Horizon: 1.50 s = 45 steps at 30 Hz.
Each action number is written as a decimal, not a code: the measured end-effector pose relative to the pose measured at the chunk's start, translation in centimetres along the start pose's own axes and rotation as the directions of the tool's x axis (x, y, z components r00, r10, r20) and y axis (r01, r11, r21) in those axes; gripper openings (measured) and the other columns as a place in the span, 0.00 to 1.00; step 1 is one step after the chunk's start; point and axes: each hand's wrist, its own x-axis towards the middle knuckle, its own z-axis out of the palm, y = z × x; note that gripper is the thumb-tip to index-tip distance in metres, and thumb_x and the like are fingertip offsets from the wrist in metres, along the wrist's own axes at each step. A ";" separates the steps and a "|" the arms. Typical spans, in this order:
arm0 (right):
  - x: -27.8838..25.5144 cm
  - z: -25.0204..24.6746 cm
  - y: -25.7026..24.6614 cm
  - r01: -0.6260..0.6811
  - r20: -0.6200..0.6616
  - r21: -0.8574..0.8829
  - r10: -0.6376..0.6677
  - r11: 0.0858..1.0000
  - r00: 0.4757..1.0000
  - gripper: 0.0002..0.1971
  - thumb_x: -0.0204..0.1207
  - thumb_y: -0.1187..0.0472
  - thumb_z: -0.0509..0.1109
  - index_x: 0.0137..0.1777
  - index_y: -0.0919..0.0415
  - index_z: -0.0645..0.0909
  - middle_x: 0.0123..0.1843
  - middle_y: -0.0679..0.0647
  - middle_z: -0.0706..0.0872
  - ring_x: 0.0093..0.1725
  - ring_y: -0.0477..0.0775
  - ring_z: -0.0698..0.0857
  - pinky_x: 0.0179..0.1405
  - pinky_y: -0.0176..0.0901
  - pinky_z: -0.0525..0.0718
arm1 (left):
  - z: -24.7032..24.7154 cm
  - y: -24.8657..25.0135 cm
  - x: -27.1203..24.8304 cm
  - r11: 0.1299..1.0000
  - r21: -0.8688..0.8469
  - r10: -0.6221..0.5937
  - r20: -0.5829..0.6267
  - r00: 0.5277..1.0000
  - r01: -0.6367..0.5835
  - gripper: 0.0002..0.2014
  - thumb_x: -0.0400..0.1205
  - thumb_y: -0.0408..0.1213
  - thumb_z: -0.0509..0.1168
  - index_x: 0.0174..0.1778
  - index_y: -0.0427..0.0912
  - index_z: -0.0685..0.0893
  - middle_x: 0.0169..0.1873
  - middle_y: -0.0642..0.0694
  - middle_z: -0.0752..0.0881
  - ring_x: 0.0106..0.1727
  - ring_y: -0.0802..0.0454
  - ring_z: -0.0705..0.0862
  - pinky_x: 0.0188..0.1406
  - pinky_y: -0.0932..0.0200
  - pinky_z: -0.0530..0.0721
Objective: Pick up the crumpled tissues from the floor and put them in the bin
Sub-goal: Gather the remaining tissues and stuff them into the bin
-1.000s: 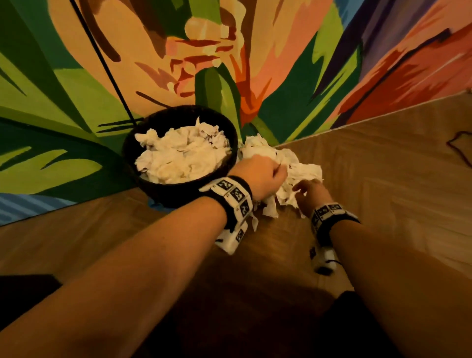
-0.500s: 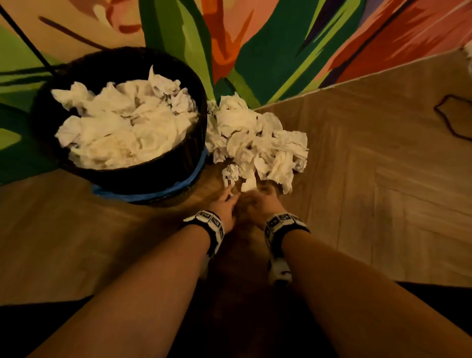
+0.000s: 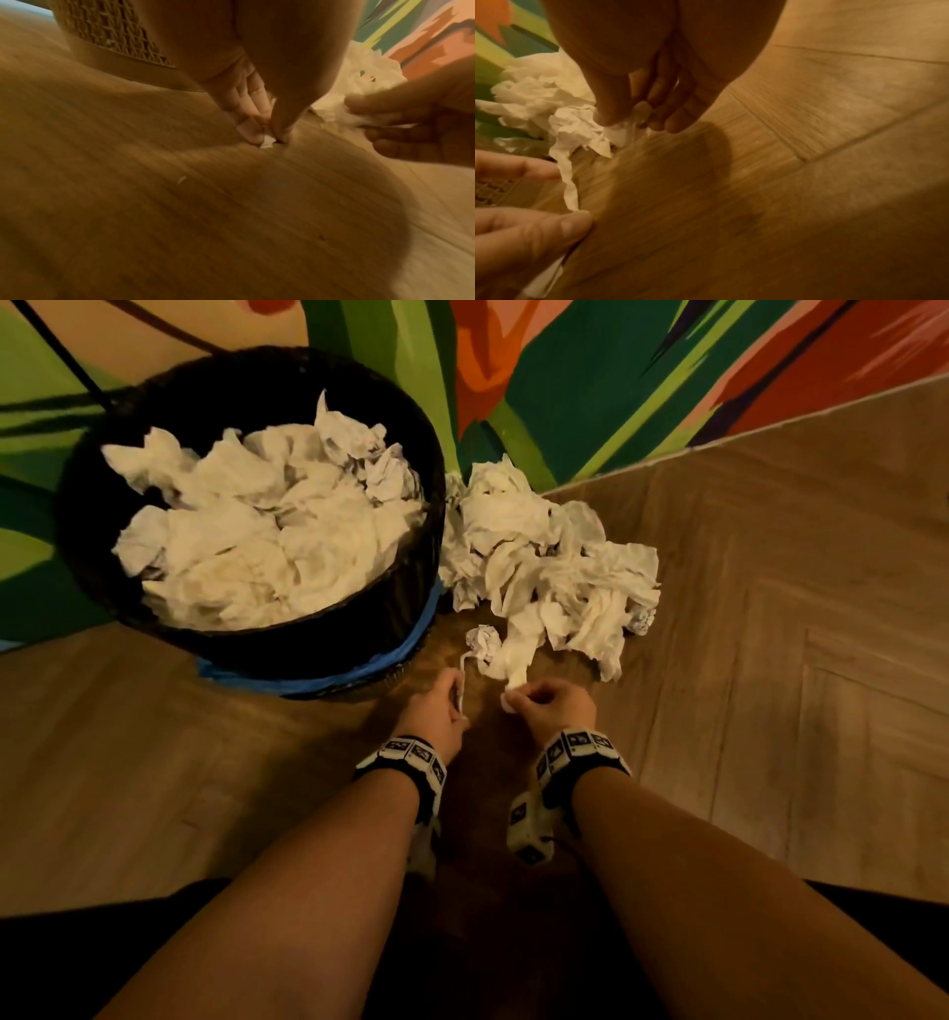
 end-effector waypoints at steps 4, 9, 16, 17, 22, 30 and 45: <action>-0.4 -0.1 1.2 -0.075 -0.022 0.114 0.078 0.991 0.997 0.15 0.78 0.59 0.73 0.63 0.44 0.81 0.55 0.44 0.84 0.55 0.48 0.84 0.58 0.48 0.86 | 0.5 0.2 0.2 0.992 0.122 -0.005 0.057 0.998 -0.002 0.26 0.85 0.35 0.61 0.78 0.64 0.69 0.65 0.42 0.79 0.62 0.46 0.80 0.65 0.48 0.81; -0.3 -0.9 2.3 -0.245 -0.052 0.201 0.260 0.948 0.964 0.19 0.82 0.55 0.61 0.70 0.56 0.80 0.65 0.56 0.85 0.59 0.56 0.84 0.60 0.52 0.83 | 0.6 -0.5 0.0 0.987 0.132 0.097 -0.069 0.993 -0.087 0.11 0.87 0.41 0.55 0.47 0.47 0.82 0.52 0.44 0.82 0.48 0.48 0.80 0.48 0.53 0.80; 0.1 -1.5 2.4 -0.239 -0.140 0.104 0.252 0.965 0.958 0.27 0.76 0.50 0.73 0.74 0.58 0.76 0.69 0.57 0.82 0.68 0.61 0.81 0.66 0.50 0.79 | 0.5 0.0 0.2 0.998 0.051 0.052 -0.152 0.987 -0.045 0.13 0.84 0.47 0.63 0.36 0.44 0.76 0.37 0.43 0.82 0.39 0.45 0.82 0.36 0.57 0.76; 0.1 -1.4 2.3 -0.217 -0.169 0.130 0.238 0.967 0.957 0.20 0.76 0.52 0.72 0.67 0.56 0.80 0.64 0.56 0.84 0.62 0.60 0.83 0.59 0.49 0.82 | 0.4 0.3 0.2 0.998 0.045 0.046 -0.163 0.986 -0.040 0.09 0.84 0.44 0.63 0.39 0.45 0.78 0.37 0.43 0.83 0.41 0.44 0.82 0.36 0.58 0.76; 0.1 -0.4 1.2 -0.096 -0.266 0.180 0.142 0.979 0.953 0.11 0.80 0.67 0.60 0.49 0.49 0.78 0.52 0.53 0.84 0.41 0.49 0.82 0.31 0.40 0.79 | 0.3 2.2 0.6 0.989 -0.008 0.142 -0.254 0.957 -0.149 0.12 0.83 0.29 0.58 0.49 0.52 0.67 0.43 0.44 0.80 0.35 0.45 0.81 0.27 0.52 0.79; 0.8 1.7 -1.2 0.201 0.326 -0.430 -0.056 0.880 0.944 0.33 0.75 0.62 0.66 0.78 0.34 0.68 0.86 0.41 0.48 0.84 0.66 0.46 0.83 0.66 0.53 | 0.7 2.6 2.6 0.919 0.340 0.194 0.046 0.980 -0.198 0.43 0.74 0.23 0.63 0.79 0.67 0.59 0.81 0.61 0.38 0.79 0.37 0.59 0.69 0.39 0.74; 0.2 -0.4 1.3 -0.192 0.084 -0.045 0.195 0.980 0.977 0.18 0.78 0.45 0.70 0.60 0.56 0.84 0.52 0.53 0.88 0.50 0.53 0.86 0.45 0.43 0.82 | 1.0 -0.5 0.9 0.988 0.150 -0.018 -0.106 0.994 0.034 0.09 0.84 0.34 0.53 0.46 0.56 0.71 0.38 0.47 0.83 0.35 0.48 0.81 0.34 0.51 0.85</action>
